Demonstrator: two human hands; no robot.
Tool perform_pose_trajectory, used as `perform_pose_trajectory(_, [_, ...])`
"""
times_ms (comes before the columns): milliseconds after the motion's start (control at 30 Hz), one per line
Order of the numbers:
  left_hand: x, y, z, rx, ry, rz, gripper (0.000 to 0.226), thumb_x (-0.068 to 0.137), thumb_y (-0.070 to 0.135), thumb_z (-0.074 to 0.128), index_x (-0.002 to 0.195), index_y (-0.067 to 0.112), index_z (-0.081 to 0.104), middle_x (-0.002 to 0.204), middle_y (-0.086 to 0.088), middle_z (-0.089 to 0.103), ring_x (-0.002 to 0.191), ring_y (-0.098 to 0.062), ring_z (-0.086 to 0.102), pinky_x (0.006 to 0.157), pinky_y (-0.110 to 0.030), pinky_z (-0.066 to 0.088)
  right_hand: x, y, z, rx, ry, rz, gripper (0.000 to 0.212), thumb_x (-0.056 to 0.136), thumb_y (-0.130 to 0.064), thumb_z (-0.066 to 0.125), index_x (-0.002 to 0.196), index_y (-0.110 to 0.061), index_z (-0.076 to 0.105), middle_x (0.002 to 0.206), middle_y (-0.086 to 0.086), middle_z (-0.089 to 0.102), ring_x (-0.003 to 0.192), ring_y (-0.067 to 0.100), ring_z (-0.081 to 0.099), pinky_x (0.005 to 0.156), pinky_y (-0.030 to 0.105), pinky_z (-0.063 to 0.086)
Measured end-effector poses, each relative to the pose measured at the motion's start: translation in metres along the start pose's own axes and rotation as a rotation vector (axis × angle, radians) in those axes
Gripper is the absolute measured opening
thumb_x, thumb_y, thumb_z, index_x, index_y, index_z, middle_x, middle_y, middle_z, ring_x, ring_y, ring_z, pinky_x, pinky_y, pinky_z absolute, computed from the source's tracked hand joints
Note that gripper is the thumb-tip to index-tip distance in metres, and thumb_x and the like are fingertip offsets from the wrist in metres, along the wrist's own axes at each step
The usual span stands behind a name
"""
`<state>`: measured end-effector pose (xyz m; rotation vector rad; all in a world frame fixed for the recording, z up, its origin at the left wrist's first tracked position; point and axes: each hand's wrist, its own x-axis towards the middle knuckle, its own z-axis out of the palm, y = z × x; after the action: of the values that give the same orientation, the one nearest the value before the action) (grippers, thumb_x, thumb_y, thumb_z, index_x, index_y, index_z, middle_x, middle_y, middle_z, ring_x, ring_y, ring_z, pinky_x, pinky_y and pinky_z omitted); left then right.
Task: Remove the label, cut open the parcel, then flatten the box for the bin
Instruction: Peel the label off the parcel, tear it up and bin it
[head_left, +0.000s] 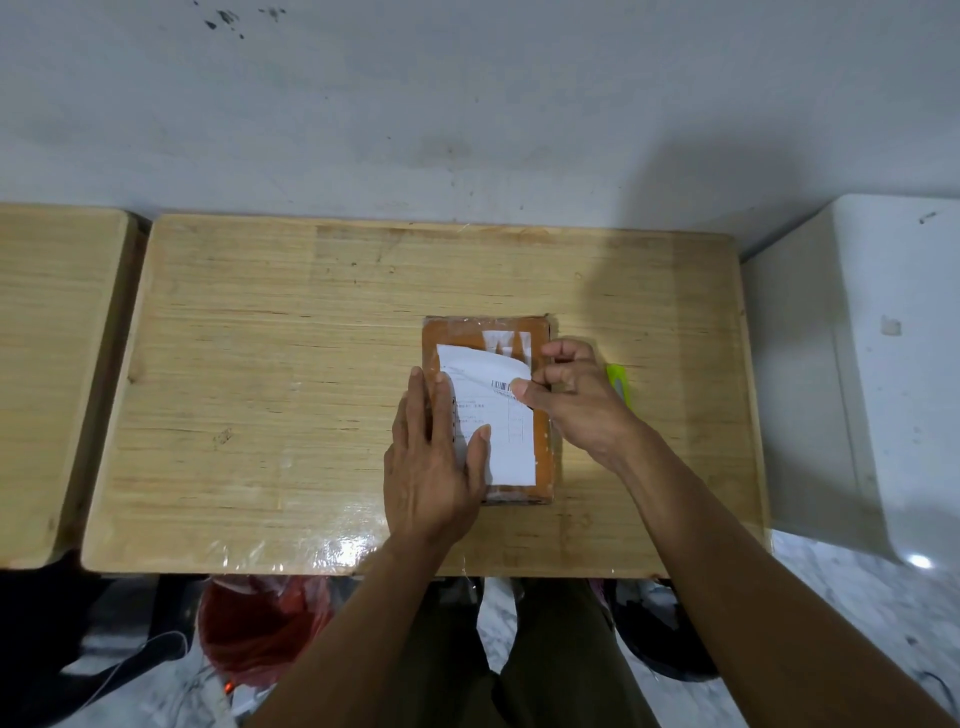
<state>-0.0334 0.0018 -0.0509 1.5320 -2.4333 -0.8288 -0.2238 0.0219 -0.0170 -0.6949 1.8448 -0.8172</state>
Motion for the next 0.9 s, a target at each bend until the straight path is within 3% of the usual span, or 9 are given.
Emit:
perform_pose_trajectory(67, [0.000, 0.001, 0.000, 0.002, 0.000, -0.007, 0.072, 0.099, 0.054, 0.037, 0.159, 0.021, 0.017, 0.168, -0.009, 0.008, 0.149, -0.033, 0.024, 0.098, -0.057, 0.049, 0.000, 0.000, -0.001, -0.013, 0.008, -0.007, 0.019, 0.087, -0.024, 0.074, 0.080, -0.006, 0.070, 0.126, -0.003, 0.040, 0.106, -0.004, 0.045, 0.089, 0.015, 0.044])
perform_pose_trajectory(167, [0.000, 0.000, -0.001, 0.018, -0.013, -0.019, 0.073, 0.099, 0.058, 0.034, 0.160, 0.024, 0.013, 0.168, -0.005, 0.005, 0.150, -0.032, 0.022, 0.099, -0.058, 0.048, -0.005, 0.002, 0.007, -0.127, 0.281, -0.203, 0.014, 0.081, -0.024, 0.079, 0.075, -0.013, 0.072, 0.097, -0.013, 0.056, 0.094, -0.005, 0.051, 0.084, 0.015, 0.044])
perform_pose_trajectory(267, [0.000, 0.000, -0.002, 0.018, -0.013, -0.018, 0.073, 0.098, 0.057, 0.035, 0.160, 0.024, 0.014, 0.168, -0.004, 0.005, 0.150, -0.032, 0.022, 0.099, -0.058, 0.047, -0.012, 0.007, 0.018, -0.171, 0.447, -0.274, 0.011, 0.081, -0.022, 0.078, 0.085, -0.019, 0.069, 0.083, -0.017, 0.062, 0.096, 0.009, 0.056, 0.079, 0.030, 0.049])
perform_pose_trajectory(400, [-0.001, 0.000, -0.001, 0.018, -0.014, -0.021, 0.073, 0.098, 0.056, 0.036, 0.160, 0.021, 0.015, 0.168, -0.007, 0.007, 0.149, -0.034, 0.024, 0.100, -0.058, 0.047, -0.015, 0.010, 0.024, -0.212, 0.417, -0.306, 0.020, 0.088, -0.021, 0.069, 0.102, -0.031, 0.059, 0.091, -0.022, 0.063, 0.105, 0.013, 0.058, 0.080, 0.044, 0.054])
perform_pose_trajectory(500, [-0.001, -0.001, -0.001, 0.013, -0.014, -0.016, 0.074, 0.099, 0.055, 0.038, 0.160, 0.021, 0.015, 0.168, -0.007, 0.006, 0.149, -0.034, 0.024, 0.102, -0.058, 0.046, -0.014, 0.009, 0.023, -0.349, 0.413, -0.332, 0.028, 0.090, -0.021, 0.067, 0.118, -0.022, 0.069, 0.101, -0.003, 0.070, 0.110, 0.009, 0.045, 0.086, 0.035, 0.049])
perform_pose_trajectory(600, [-0.001, 0.000, -0.001, 0.010, -0.012, -0.015, 0.073, 0.099, 0.055, 0.038, 0.160, 0.023, 0.013, 0.168, -0.005, 0.004, 0.150, -0.032, 0.022, 0.102, -0.058, 0.045, -0.014, 0.003, 0.022, -0.361, 0.348, -0.261, 0.045, 0.084, -0.024, 0.075, 0.127, -0.016, 0.065, 0.096, -0.002, 0.068, 0.114, 0.015, 0.044, 0.083, 0.019, 0.037])
perform_pose_trajectory(700, [-0.001, 0.000, -0.002, 0.008, -0.014, -0.017, 0.073, 0.099, 0.055, 0.038, 0.160, 0.023, 0.012, 0.168, -0.004, 0.004, 0.150, -0.032, 0.022, 0.101, -0.059, 0.045, -0.015, -0.002, 0.023, -0.374, 0.348, -0.277, 0.044, 0.083, -0.017, 0.077, 0.125, -0.008, 0.066, 0.090, -0.002, 0.061, 0.111, 0.020, 0.046, 0.077, 0.011, 0.027])
perform_pose_trajectory(767, [-0.002, 0.000, -0.002, 0.009, -0.013, -0.011, 0.073, 0.099, 0.056, 0.036, 0.160, 0.023, 0.013, 0.168, -0.005, 0.005, 0.150, -0.032, 0.022, 0.101, -0.058, 0.046, -0.014, 0.000, 0.025, -0.421, 0.337, -0.317, 0.036, 0.085, -0.016, 0.074, 0.119, -0.006, 0.069, 0.096, 0.004, 0.069, 0.110, 0.023, 0.047, 0.078, 0.011, 0.025])
perform_pose_trajectory(900, [-0.001, -0.001, 0.000, 0.015, -0.007, -0.007, 0.074, 0.099, 0.056, 0.037, 0.160, 0.022, 0.014, 0.168, -0.005, 0.005, 0.150, -0.032, 0.023, 0.102, -0.056, 0.046, -0.011, 0.006, 0.030, -0.479, 0.337, -0.401, 0.016, 0.088, -0.011, 0.070, 0.102, -0.006, 0.076, 0.095, 0.009, 0.074, 0.102, 0.021, 0.049, 0.087, 0.028, 0.040])
